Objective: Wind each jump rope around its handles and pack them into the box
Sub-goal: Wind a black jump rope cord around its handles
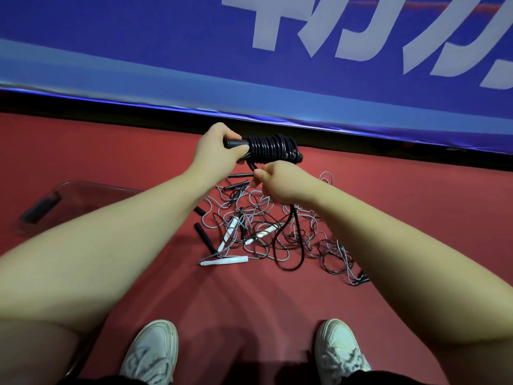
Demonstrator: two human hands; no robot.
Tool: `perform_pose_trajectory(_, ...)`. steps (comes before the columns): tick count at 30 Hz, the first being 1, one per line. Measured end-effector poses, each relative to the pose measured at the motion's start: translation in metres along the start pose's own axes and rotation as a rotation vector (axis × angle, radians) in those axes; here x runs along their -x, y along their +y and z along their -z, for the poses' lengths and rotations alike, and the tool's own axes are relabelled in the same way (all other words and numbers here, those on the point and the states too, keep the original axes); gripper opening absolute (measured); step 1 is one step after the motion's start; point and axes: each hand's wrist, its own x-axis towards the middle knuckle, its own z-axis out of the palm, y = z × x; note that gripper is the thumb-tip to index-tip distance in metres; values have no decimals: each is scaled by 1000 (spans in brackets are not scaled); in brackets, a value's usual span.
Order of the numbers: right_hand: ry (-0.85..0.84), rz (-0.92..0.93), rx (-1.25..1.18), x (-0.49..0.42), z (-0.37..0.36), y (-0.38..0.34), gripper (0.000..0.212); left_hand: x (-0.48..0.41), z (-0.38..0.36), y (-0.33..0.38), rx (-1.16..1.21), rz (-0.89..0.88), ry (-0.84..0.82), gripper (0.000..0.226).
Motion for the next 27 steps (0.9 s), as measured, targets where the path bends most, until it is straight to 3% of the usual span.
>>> perform_pose_trajectory(2,-13,-29,109,0,0,-5,28,2,-2,0,-121,-98,-1,16)
perform_pose_trajectory(4,-65,-91,51,1,0,-10,24,4,-3,1,-252,-211,1,14)
perform_pose_trajectory(8,-227,-277,-565,8,4,-12,26,2,1,-7,-365,-341,-4,15)
perform_pose_trajectory(10,-296,-303,-704,11,6,-12,26,2,4,-12,-406,-394,-31,14)
perform_pose_trajectory(14,-346,-284,-622,15,11,-16,28,2,5,-17,-522,-476,-111,16)
perform_pose_trajectory(20,-275,-324,-527,9,40,-9,36,2,12,-18,-443,-504,-185,17)
perform_pose_trajectory(27,-442,-478,-841,12,54,14,37,8,10,-8,-565,-738,-408,18)
